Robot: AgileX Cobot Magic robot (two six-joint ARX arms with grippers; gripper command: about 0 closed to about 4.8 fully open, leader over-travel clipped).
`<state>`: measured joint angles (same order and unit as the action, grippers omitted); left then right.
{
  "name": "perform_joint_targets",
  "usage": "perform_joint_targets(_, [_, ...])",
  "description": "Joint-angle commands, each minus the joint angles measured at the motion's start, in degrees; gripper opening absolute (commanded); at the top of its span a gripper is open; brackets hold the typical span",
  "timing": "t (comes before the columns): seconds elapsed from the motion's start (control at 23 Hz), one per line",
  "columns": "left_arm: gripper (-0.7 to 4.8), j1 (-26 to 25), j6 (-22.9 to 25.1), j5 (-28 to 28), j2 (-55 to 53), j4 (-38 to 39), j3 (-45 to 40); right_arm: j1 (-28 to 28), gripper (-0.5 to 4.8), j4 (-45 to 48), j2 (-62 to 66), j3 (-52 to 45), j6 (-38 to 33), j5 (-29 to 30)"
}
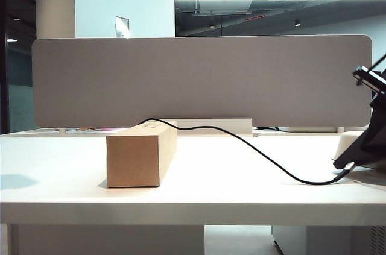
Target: Pick up the charging cable and the phone, plug the charging cable into the charging port on the phone, and finally place them back on the table.
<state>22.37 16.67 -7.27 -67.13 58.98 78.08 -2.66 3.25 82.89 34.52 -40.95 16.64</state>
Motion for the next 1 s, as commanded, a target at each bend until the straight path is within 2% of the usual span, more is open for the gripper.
perform_joint_targets(0.04, [-0.06,0.0,-0.6,0.0,1.4,-1.3,0.1,0.0,1.54,-1.1,-0.2,0.2,0.0,-0.4])
perform_joint_targets(0.09, [-0.06,0.0,-0.6,0.0,1.7,-1.3,0.1,0.0,1.65,-1.4,-0.2,0.2,0.0,-0.4])
perform_joint_targets(0.13, [-0.06,0.0,-0.6,0.0,2.0,-1.2,0.1,0.0,2.17,-2.0,-0.2,0.2,0.0,-0.4])
perform_joint_targets(0.17, [-0.06,0.0,-0.6,0.0,2.1,-1.0,0.1,0.0,2.36,-2.3,-0.2,0.2,0.0,-0.5])
perform_joint_targets(0.35, [-0.06,0.0,-0.6,-0.1,2.9,-0.8,0.0,0.0,2.85,-4.9,-0.2,0.2,0.1,-0.4])
perform_joint_targets(0.57, [-0.06,0.0,-0.6,0.0,3.6,-0.8,0.0,0.0,3.21,-8.6,-1.2,0.3,0.5,0.0])
perform_joint_targets(0.83, [-0.06,0.0,-0.6,-0.4,5.3,-2.0,-1.5,0.1,3.2,-12.9,-10.3,0.3,0.9,0.2])
perform_joint_targets(0.96, [-0.06,0.0,-1.1,-0.4,7.9,-5.5,-6.2,0.1,3.17,-15.2,-16.5,0.2,6.0,-0.3])
perform_joint_targets(1.0, [-0.06,0.0,-2.1,-0.4,9.7,-8.6,-9.3,0.2,2.95,-16.0,-19.8,0.2,9.4,-0.7])
